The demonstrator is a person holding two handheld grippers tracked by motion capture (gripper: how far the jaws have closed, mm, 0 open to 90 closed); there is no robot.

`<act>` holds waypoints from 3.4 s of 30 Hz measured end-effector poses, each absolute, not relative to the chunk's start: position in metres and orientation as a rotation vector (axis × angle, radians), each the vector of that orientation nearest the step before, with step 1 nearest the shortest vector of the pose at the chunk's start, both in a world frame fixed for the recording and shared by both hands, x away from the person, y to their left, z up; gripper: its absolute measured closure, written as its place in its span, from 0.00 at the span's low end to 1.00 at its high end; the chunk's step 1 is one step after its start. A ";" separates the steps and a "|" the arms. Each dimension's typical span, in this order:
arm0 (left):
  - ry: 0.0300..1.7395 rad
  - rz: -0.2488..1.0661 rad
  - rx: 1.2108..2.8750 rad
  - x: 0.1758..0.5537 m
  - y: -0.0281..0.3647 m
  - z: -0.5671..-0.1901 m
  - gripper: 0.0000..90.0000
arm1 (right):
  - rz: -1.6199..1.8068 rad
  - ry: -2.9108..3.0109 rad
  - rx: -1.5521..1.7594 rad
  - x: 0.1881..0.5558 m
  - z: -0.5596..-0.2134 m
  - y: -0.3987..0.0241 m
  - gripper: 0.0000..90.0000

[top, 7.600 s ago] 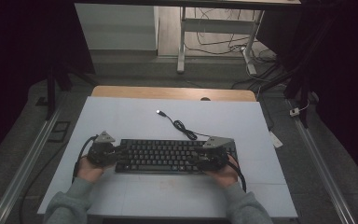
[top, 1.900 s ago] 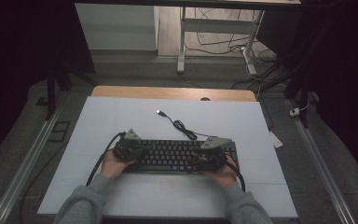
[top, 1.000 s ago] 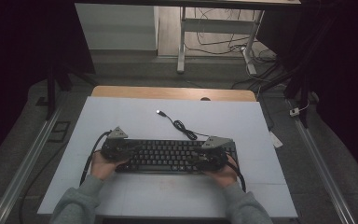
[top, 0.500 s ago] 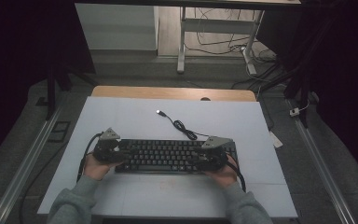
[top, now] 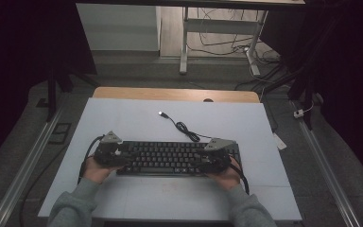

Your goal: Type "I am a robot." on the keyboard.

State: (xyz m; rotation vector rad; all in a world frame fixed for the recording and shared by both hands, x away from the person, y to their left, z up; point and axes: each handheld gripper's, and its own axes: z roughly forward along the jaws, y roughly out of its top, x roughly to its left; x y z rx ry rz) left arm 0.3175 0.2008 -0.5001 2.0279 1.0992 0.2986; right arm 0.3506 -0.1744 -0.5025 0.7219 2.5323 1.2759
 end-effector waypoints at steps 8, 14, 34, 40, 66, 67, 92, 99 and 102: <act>1.101 0.294 2.037 0.317 0.201 -0.501 0.46 | 1.275 2.534 0.721 0.350 -0.502 -0.174 0.50; 1.102 0.292 2.041 0.317 0.201 -0.502 0.45 | 1.289 2.531 0.716 0.350 -0.502 -0.173 0.50; 1.097 0.293 2.055 0.317 0.199 -0.504 0.44 | 1.322 2.529 0.714 0.353 -0.496 -0.153 0.54; 1.097 0.292 2.059 0.317 0.198 -0.504 0.44 | 1.320 2.545 0.713 0.357 -0.495 -0.143 0.65; 1.091 0.294 2.070 0.318 0.196 -0.505 0.44 | 1.218 2.628 0.684 0.372 -0.504 -0.106 1.00; 1.091 0.293 2.070 0.317 0.196 -0.505 0.44 | 1.218 2.627 0.687 0.373 -0.505 -0.105 1.00; 1.089 0.296 2.075 0.317 0.197 -0.506 0.43 | 1.143 2.627 0.709 0.381 -0.516 -0.096 1.00; 1.091 0.296 2.070 0.317 0.198 -0.505 0.43 | 1.181 2.610 0.713 0.380 -0.513 -0.099 1.00; 1.093 0.301 2.064 0.317 0.198 -0.505 0.43 | 1.240 2.583 0.727 0.379 -0.507 -0.105 1.00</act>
